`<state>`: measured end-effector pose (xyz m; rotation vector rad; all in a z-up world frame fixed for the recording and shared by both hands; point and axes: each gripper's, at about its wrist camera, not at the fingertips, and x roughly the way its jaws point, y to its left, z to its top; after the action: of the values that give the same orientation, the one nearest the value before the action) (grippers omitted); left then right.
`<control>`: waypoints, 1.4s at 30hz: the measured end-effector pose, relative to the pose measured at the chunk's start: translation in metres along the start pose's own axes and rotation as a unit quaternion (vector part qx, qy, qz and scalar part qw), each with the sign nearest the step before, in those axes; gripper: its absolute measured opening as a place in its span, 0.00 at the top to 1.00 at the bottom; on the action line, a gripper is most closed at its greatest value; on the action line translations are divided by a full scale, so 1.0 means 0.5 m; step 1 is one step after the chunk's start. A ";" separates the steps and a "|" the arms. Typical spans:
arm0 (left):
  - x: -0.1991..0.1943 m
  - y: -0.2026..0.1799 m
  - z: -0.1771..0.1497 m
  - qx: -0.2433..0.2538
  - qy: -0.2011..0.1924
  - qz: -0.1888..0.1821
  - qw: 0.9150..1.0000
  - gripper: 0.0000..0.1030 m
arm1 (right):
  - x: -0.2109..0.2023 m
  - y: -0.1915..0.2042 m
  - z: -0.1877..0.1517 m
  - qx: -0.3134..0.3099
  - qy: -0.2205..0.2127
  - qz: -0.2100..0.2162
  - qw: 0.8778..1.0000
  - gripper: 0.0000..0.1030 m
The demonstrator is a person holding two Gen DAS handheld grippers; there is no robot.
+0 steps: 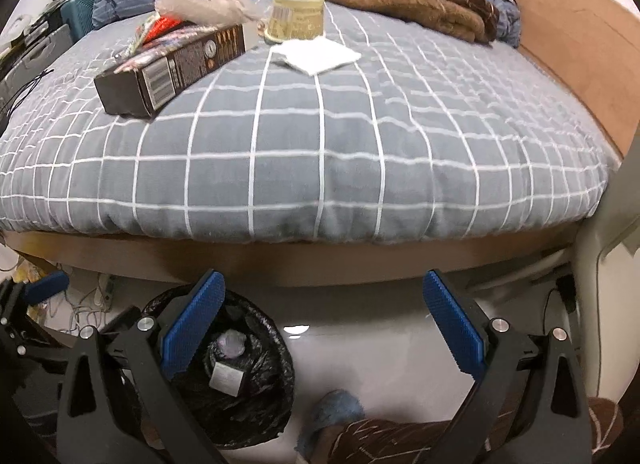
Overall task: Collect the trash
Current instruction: 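Open the left gripper to drop the plastic bag into the black bin, then grasp the brown cookie box with the left gripper while the right gripper grasps the white tissue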
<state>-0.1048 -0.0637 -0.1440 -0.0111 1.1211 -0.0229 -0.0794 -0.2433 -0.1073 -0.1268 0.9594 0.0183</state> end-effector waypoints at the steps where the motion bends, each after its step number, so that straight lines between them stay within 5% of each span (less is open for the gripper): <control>1: -0.005 0.000 0.006 0.000 -0.005 0.002 1.000 0.06 | -0.004 0.000 0.004 -0.001 -0.004 -0.002 1.000 0.07; 15: -0.078 0.019 0.080 -0.005 -0.073 -0.002 0.997 0.06 | -0.049 -0.033 0.049 0.019 -0.060 -0.004 0.998 0.07; 42: -0.054 0.057 0.244 -0.002 -0.109 -0.010 0.994 0.06 | 0.013 -0.055 0.213 0.015 -0.082 0.011 0.996 0.07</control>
<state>-0.0064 -0.0347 -0.0671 -0.0278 0.9016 -0.0359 0.0131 -0.2585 -0.0494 -0.0862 0.7971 0.0342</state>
